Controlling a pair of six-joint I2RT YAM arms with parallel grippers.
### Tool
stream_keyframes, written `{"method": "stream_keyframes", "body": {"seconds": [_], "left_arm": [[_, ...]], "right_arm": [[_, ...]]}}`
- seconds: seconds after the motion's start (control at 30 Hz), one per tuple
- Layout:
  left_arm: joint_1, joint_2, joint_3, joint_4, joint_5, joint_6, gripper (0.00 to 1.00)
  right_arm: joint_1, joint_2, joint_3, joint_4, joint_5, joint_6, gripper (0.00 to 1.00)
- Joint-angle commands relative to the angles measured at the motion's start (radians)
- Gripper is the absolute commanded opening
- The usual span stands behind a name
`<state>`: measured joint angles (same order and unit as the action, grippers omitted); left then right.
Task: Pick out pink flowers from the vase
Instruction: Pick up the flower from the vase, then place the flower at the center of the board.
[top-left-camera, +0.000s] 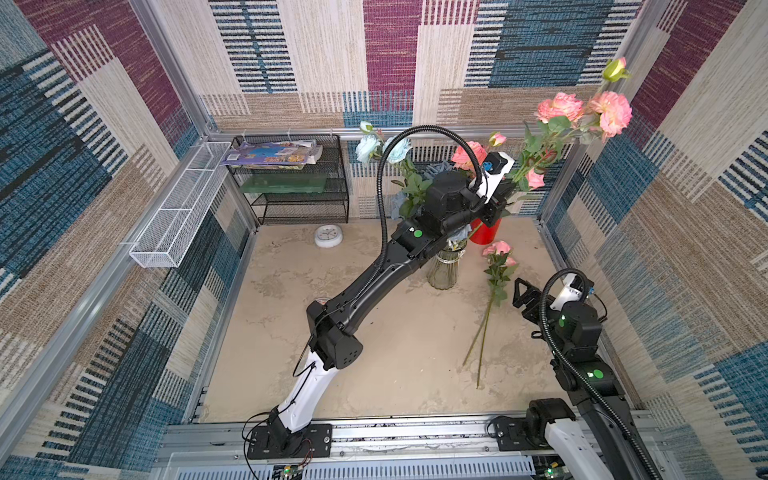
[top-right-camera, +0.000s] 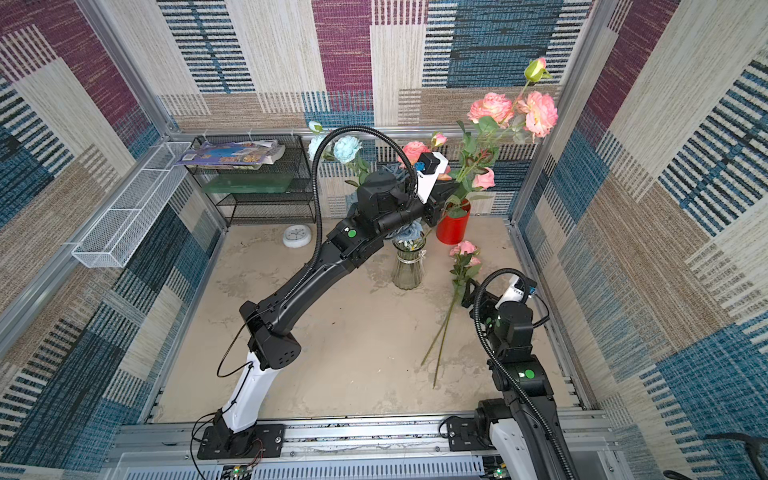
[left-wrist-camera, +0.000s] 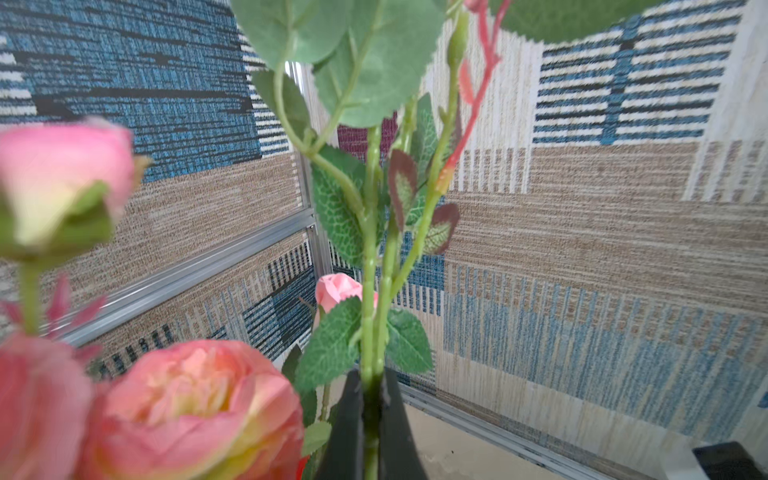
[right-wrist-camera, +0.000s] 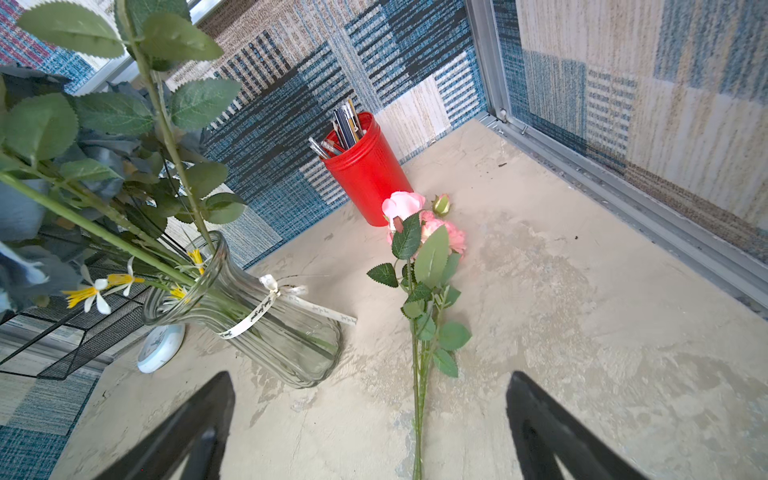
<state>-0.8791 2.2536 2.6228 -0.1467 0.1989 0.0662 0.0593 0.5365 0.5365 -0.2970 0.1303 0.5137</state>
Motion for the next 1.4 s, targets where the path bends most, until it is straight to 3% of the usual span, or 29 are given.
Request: {"method": "stream_keyframes", "body": {"seconds": [0.0, 0.2, 0.57, 0.67, 0.8, 0.97, 1.17, 1.37], "left_arm": [[0.000, -0.026, 0.037, 0.036, 0.077, -0.025, 0.00], [0.011, -0.054, 0.112, 0.073, 0.177, -0.051, 0.00], [0.053, -0.147, 0.118, 0.080, 0.454, -0.256, 0.00], [0.074, -0.195, 0.017, 0.029, 0.552, -0.253, 0.00], [0.098, -0.255, -0.157, -0.020, 0.690, -0.262, 0.00], [0.098, -0.335, -0.392, -0.075, 0.723, -0.176, 0.00], [0.098, -0.426, -0.692, 0.118, 0.743, -0.228, 0.00], [0.098, -0.410, -0.748, 0.179, 0.773, -0.302, 0.00]], "right_arm": [[0.001, 0.000, 0.012, 0.015, -0.001, -0.009, 0.96], [-0.004, 0.011, 0.017, 0.032, -0.017, -0.019, 0.96], [-0.012, 0.032, 0.091, 0.041, -0.097, -0.039, 0.96], [-0.013, 0.023, 0.100, 0.064, -0.187, -0.036, 0.96], [-0.013, 0.005, 0.099, 0.164, -0.439, -0.052, 0.96], [-0.003, -0.011, 0.111, 0.259, -0.652, -0.047, 0.97], [0.032, -0.026, 0.064, 0.401, -0.740, 0.001, 0.99], [0.092, -0.007, 0.071, 0.497, -0.753, 0.033, 0.88]]}}
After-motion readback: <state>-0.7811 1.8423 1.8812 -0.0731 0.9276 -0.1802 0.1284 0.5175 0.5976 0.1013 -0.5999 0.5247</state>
